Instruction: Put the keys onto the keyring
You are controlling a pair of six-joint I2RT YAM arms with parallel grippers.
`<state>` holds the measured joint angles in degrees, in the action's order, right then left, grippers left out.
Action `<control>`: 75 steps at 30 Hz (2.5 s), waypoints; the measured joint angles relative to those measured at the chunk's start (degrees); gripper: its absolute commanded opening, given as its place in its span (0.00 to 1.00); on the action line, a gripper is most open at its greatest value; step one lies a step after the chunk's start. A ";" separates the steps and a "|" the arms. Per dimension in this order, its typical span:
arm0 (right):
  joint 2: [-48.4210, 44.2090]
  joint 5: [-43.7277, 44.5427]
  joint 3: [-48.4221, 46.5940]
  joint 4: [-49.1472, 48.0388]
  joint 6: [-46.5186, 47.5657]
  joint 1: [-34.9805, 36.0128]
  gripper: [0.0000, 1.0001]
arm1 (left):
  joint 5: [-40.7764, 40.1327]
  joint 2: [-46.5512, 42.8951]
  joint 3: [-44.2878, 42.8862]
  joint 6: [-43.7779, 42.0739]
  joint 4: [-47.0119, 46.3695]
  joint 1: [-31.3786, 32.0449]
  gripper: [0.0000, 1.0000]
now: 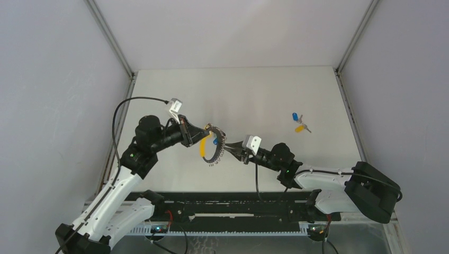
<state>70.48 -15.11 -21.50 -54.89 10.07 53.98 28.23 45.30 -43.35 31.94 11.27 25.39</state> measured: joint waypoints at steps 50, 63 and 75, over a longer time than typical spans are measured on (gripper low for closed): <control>0.61 3.98 -2.27 11.34 -1.51 5.84 0.09 | -1.07 0.52 -0.04 -3.04 3.06 0.26 0.00; 1.79 5.90 -2.27 10.91 -2.89 5.81 0.08 | -1.05 0.52 -0.04 -3.06 3.06 0.59 0.00; 0.13 3.96 -2.27 12.85 -3.69 4.90 0.11 | -2.19 0.87 -3.37 -6.93 7.50 0.74 0.00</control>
<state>70.61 -11.16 -23.77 -42.04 6.37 58.87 26.04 46.17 -46.72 25.02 18.76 26.13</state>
